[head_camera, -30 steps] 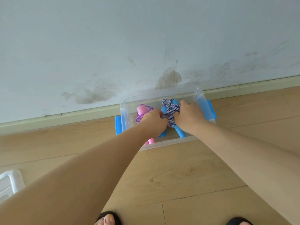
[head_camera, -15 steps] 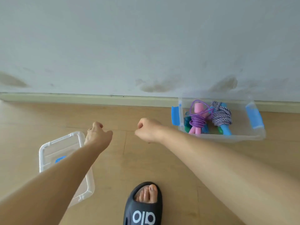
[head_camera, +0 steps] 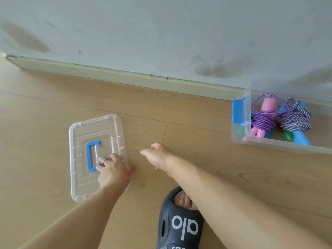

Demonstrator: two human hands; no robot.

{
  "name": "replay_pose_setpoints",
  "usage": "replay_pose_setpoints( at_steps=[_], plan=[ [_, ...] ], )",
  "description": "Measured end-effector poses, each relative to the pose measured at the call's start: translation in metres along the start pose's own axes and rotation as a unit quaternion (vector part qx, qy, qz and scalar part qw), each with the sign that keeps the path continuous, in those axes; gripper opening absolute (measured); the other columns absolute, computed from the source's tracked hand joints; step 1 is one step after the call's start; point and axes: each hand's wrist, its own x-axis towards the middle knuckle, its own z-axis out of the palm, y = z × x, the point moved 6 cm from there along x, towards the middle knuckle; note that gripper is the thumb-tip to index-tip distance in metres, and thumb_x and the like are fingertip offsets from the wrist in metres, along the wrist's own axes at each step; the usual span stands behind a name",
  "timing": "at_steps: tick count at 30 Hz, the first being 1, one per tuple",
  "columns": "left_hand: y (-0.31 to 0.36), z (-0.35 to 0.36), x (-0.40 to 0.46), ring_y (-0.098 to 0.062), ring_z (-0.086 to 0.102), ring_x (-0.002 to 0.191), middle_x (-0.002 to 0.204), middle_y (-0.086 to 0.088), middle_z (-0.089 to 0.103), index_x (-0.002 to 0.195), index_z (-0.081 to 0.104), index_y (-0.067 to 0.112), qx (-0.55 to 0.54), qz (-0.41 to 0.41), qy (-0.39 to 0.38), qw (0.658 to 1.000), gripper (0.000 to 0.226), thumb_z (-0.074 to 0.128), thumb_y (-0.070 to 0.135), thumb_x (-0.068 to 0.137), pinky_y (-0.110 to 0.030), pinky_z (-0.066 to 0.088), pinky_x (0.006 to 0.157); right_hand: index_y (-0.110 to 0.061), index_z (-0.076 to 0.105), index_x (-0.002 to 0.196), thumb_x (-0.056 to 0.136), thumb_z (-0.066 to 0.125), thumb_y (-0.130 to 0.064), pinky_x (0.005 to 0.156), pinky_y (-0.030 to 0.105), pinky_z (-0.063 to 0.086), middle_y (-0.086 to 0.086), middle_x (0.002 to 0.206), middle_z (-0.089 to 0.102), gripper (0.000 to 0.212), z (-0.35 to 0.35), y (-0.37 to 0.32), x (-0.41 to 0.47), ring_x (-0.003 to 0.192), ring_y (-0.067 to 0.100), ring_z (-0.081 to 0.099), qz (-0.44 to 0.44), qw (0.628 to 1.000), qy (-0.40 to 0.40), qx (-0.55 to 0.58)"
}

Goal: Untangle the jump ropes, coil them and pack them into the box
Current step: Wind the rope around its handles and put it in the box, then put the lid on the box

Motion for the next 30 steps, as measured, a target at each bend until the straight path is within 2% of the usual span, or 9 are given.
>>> replay_pose_setpoints(
  at_steps=[3, 6, 8, 11, 15, 18, 21, 26, 30],
  plan=[
    [0.025, -0.004, -0.013, -0.033, 0.035, 0.133, 0.150, -0.017, 0.025, 0.132, 0.039, 0.024, 0.028, 0.153, 0.052, 0.987, 0.053, 0.059, 0.050, 0.090, -0.041, 0.053, 0.084, -0.021, 0.030, 0.154, 0.092, 0.050, -0.049, 0.111, 0.044, 0.038, 0.004, 0.155, 0.038, 0.071, -0.015, 0.004, -0.001, 0.133, 0.029, 0.046, 0.002, 0.998, 0.035, 0.045],
    [0.063, -0.012, -0.039, -0.019, 0.048, 0.122, 0.145, 0.001, 0.031, 0.129, 0.045, 0.036, 0.015, 0.346, 0.081, 0.934, 0.051, 0.065, 0.053, 0.085, -0.031, 0.051, 0.079, -0.015, 0.040, 0.144, 0.092, 0.053, -0.045, 0.099, 0.034, 0.042, 0.009, 0.141, 0.053, 0.061, -0.039, 0.009, -0.004, 0.123, 0.030, 0.053, 0.002, 0.988, 0.127, 0.088],
    [0.081, -0.021, -0.048, -0.015, 0.057, 0.105, 0.136, 0.006, 0.041, 0.126, 0.047, 0.033, -0.018, 0.387, 0.100, 0.917, 0.048, 0.065, 0.052, 0.086, -0.028, 0.046, 0.079, -0.011, 0.037, 0.143, 0.094, 0.052, -0.043, 0.089, 0.032, 0.039, 0.013, 0.140, 0.052, 0.061, -0.055, 0.019, -0.005, 0.124, 0.033, 0.054, 0.029, 0.978, 0.181, 0.102],
    [0.083, -0.030, -0.026, -0.025, 0.048, 0.125, 0.142, -0.005, 0.039, 0.140, 0.035, 0.026, -0.056, 0.269, 0.139, 0.951, 0.076, 0.066, 0.059, 0.080, -0.037, 0.039, 0.103, -0.006, 0.035, 0.137, 0.095, 0.053, -0.039, 0.082, 0.033, 0.038, 0.016, 0.138, 0.052, 0.056, -0.075, 0.036, -0.005, 0.120, 0.035, 0.055, 0.061, 0.963, 0.230, 0.124],
    [0.068, -0.024, 0.017, -0.031, 0.018, 0.147, 0.158, -0.012, 0.021, 0.151, 0.009, 0.022, -0.056, 0.088, 0.021, 0.994, 0.119, 0.069, 0.077, 0.064, -0.051, 0.019, 0.116, -0.006, 0.036, 0.138, 0.094, 0.058, -0.037, 0.089, 0.032, 0.042, 0.012, 0.136, 0.053, 0.058, -0.087, 0.046, -0.002, 0.118, 0.034, 0.055, 0.075, 0.949, 0.234, 0.198],
    [0.078, -0.026, 0.021, -0.032, 0.034, 0.136, 0.148, -0.012, 0.033, 0.141, 0.026, 0.012, -0.073, 0.072, 0.016, 0.995, 0.113, 0.075, 0.074, 0.061, -0.048, 0.035, 0.109, -0.009, 0.041, 0.138, 0.083, 0.067, -0.045, 0.102, 0.045, 0.047, 0.010, 0.130, 0.057, 0.070, -0.080, 0.046, 0.007, 0.109, 0.029, 0.058, 0.082, 0.934, 0.203, 0.284],
    [0.080, -0.033, 0.017, -0.033, 0.039, 0.130, 0.142, -0.014, 0.040, 0.137, 0.034, 0.007, -0.074, 0.046, 0.018, 0.996, 0.105, 0.076, 0.070, 0.064, -0.044, 0.040, 0.102, -0.012, 0.048, 0.135, 0.073, 0.072, -0.052, 0.102, 0.044, 0.048, 0.006, 0.126, 0.060, 0.078, -0.075, 0.047, 0.009, 0.112, 0.028, 0.060, 0.090, 0.931, 0.174, 0.308],
    [0.069, -0.056, 0.016, -0.033, 0.038, 0.124, 0.126, -0.013, 0.043, 0.132, 0.045, 0.021, -0.187, 0.071, 0.007, 0.980, 0.074, 0.064, 0.068, 0.077, -0.044, 0.040, 0.093, -0.012, 0.061, 0.098, 0.083, 0.068, -0.037, 0.091, 0.044, 0.056, 0.002, 0.074, 0.053, 0.030, -0.096, 0.045, -0.007, 0.059, 0.019, 0.053, 0.037, 0.931, 0.163, 0.326],
    [0.072, -0.109, -0.005, -0.032, 0.036, 0.118, 0.114, -0.010, 0.040, 0.123, 0.047, 0.025, -0.214, 0.106, 0.070, 0.969, 0.055, 0.051, 0.064, 0.085, -0.041, 0.038, 0.080, -0.013, 0.052, 0.087, 0.079, 0.070, -0.026, 0.087, 0.046, 0.057, 0.005, 0.061, 0.051, 0.024, -0.107, 0.015, -0.049, 0.057, 0.024, 0.053, -0.035, 0.945, 0.157, 0.284]
  ],
)
